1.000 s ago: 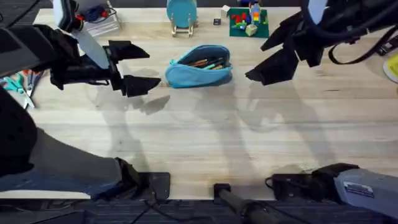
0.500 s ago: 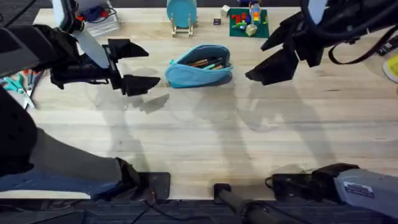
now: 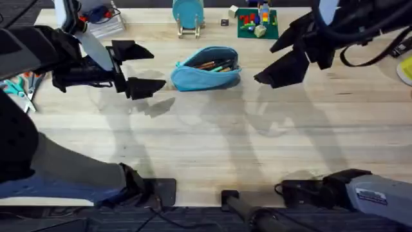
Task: Unzip the bag, pick up the pens from the table one at a time and place them inside, then zip the bag closed.
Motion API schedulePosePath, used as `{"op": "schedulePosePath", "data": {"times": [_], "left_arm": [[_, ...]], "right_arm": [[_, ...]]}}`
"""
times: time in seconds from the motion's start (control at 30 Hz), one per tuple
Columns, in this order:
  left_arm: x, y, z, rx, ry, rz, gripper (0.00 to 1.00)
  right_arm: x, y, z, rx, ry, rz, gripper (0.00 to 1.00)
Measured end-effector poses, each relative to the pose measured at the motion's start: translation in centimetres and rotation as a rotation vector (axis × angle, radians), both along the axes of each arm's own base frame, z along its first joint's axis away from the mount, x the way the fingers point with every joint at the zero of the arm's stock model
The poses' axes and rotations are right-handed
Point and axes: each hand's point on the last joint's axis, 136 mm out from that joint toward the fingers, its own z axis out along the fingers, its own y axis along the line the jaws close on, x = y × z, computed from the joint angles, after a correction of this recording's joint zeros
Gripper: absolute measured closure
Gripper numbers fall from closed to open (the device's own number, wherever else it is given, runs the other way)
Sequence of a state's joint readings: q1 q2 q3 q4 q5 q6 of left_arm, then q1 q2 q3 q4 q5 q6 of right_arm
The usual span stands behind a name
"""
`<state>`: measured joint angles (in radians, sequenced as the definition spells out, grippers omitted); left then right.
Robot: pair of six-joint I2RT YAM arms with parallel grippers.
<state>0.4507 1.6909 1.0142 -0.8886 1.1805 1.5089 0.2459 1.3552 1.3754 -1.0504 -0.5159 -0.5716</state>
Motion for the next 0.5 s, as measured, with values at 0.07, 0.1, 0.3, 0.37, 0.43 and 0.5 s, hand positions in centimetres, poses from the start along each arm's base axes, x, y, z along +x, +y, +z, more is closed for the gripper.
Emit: {"op": "schedulePosePath", "data": {"times": [0.07, 0.1, 0.3, 0.37, 0.43, 0.5], "left_arm": [[0.0, 0.0, 0.0, 0.0, 0.0, 0.0, 0.007], [0.0, 0.0, 0.0, 0.0, 0.0, 0.0, 0.007], [0.0, 0.0, 0.0, 0.0, 0.0, 0.0, 0.007], [0.0, 0.0, 0.0, 0.0, 0.0, 0.0, 0.007], [0.0, 0.0, 0.0, 0.0, 0.0, 0.0, 0.007], [0.0, 0.0, 0.0, 0.0, 0.0, 0.0, 0.007]], "right_arm": [[0.0, 0.01, 0.0, 0.0, 0.0, 0.0, 0.004], [0.0, 0.0, 0.01, 0.0, 0.0, 0.0, 0.004], [0.0, 0.0, 0.0, 0.0, 0.0, 0.0, 0.004], [0.05, 0.01, 0.02, 0.001, -0.002, 0.0, 0.003], [0.26, 0.06, 0.13, 0.003, -0.013, 0.0, 0.004], [0.42, 0.11, 0.23, 0.005, -0.022, 0.0, 0.004]]}}
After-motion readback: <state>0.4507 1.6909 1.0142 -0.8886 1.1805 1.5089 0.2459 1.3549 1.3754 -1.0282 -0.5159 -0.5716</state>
